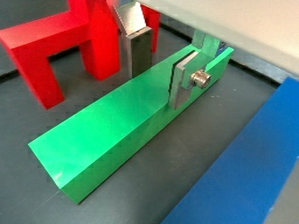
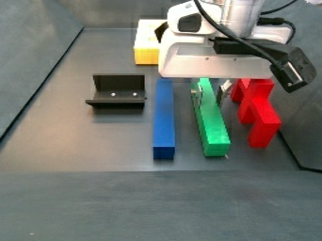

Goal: Pick up the green object. Move up. Move to above the board. Insert the green object.
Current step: Pick up the green object, then move up, then move to above the board.

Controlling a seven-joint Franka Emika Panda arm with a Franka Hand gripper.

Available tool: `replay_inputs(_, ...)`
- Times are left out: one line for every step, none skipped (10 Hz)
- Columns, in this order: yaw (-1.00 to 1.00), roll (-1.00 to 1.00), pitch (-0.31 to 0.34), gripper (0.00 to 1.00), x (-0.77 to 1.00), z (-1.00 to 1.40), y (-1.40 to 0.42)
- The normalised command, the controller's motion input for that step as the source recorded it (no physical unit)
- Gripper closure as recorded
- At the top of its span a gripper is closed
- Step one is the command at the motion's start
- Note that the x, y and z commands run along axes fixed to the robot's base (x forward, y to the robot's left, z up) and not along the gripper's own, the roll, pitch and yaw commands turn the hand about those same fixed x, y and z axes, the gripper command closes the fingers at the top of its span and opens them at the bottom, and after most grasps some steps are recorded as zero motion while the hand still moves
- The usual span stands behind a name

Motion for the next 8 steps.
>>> replay_inputs(0.0, 0.0, 0.0, 1.0, 0.0, 0.0, 0.0)
replay_inputs(0.0, 0.0, 0.0, 1.0, 0.0, 0.83, 0.0)
replay_inputs(0.02, 0.02, 0.008, 1.0, 0.04, 0.78, 0.08)
replay_inputs(0.01, 0.04, 0.026, 1.0, 0.02, 0.63, 0.08)
replay_inputs(0.01, 0.08, -0.004, 1.0, 0.03, 0.17, 0.02)
replay_inputs(0.0, 0.0, 0.0, 1.0, 0.0, 1.4, 0.0)
replay_inputs(-0.01, -0.01, 0.026, 1.0, -0.02, 1.4, 0.0)
replay_inputs(0.0, 0.02, 0.054, 1.0, -0.05, 1.4, 0.0)
